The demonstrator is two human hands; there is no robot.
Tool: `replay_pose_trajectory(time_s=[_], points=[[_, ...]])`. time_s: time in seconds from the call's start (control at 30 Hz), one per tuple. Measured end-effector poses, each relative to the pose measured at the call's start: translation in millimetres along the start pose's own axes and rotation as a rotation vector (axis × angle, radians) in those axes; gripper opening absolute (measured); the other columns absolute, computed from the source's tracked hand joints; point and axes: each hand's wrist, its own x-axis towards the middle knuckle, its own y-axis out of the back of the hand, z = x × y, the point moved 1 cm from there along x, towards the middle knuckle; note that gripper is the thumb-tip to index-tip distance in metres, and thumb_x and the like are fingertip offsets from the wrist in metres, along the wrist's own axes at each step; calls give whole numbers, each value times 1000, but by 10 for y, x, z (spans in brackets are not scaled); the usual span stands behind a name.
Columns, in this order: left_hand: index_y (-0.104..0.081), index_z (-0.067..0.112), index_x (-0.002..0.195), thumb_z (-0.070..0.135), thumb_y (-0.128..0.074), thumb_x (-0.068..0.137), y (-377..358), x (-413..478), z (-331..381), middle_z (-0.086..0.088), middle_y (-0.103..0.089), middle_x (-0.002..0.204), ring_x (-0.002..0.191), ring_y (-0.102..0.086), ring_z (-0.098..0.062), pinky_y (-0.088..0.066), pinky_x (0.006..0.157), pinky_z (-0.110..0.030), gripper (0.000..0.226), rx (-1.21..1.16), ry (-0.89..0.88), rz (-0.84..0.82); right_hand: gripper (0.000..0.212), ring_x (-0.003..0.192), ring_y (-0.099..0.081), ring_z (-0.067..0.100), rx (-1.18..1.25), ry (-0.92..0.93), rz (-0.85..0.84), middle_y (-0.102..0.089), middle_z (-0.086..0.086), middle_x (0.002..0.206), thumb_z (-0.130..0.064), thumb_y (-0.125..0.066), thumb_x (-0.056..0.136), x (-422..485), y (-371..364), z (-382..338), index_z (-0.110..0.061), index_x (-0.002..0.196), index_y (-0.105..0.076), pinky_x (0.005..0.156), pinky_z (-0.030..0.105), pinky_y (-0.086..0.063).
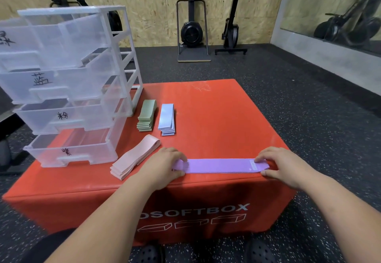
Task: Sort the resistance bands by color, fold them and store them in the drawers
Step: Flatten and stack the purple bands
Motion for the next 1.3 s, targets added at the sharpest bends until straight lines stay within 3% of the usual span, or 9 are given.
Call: replay_pose_trajectory(time_s=[0.2,0.37,0.57,0.7,0.8,0.9,1.07,1.2,1.3], points=[[-66,39,127,48,-80,86,-1,-17,1,16,-57,131,119,-53,-10,-49,100,-34,45,-18,11,6,52,122,-55,9,144,-68,13,-52,-10,132,-48,-83,82,-14,50,-84,-41,131,-66,114,32,-41],[-72,39,115,45,-79,86,14,-34,35,17,-61,119,109,-56,-11,-52,94,-38,30,-4,12,9,50,117,-61,25,35,-353,47,-57,4,124,-47,-69,94,16,-22,-188,-29,140,-59,104,36,-47],[-75,38,112,43,-80,84,0,-9,34,17,-62,113,104,-57,-13,-53,92,-39,29,-11,23,-2,42,95,-69,20,196,-526,56,-74,-5,95,-24,-83,82,71,-33,-219,-21,122,-70,88,31,-52],[-74,39,112,43,-80,84,-5,5,41,17,-61,114,107,-57,-13,-53,93,-39,29,-12,42,-12,23,77,-74,20,315,-630,64,-77,-2,77,-16,-84,73,100,-23,-259,-24,93,-77,76,32,-58],[-73,40,111,43,-79,82,-14,15,45,17,-61,115,107,-57,-13,-53,94,-40,29,-9,46,-11,17,69,-75,22,343,-632,84,-76,-1,70,-10,-80,68,91,1,-339,-24,77,-78,68,35,-62],[-73,39,109,44,-79,80,-19,26,40,16,-61,115,106,-56,-14,-51,96,-40,30,12,42,-16,19,66,-71,20,424,-586,188,-74,-2,73,-7,-77,69,68,60,-410,-22,80,-74,54,28,-52],[-75,34,114,46,-82,80,16,99,124,14,-63,124,112,-54,-15,-47,100,-36,37,7,30,61,40,57,-65,17,754,-476,237,-75,2,71,5,-72,72,68,245,-516,-20,103,-71,69,34,-52],[-76,31,113,34,-80,90,91,221,497,16,-69,108,98,-64,-3,-54,90,-31,24,-300,49,154,46,59,-59,22,1031,-426,232,-74,13,77,16,-72,75,44,337,-746,-9,115,-68,64,33,-52],[-78,26,112,32,-74,97,80,342,816,8,-78,98,91,-73,-9,-60,88,-34,17,-629,177,120,44,61,-65,19,1106,-386,252,-75,12,81,13,-76,79,68,317,-971,-9,116,-69,59,25,-56]])
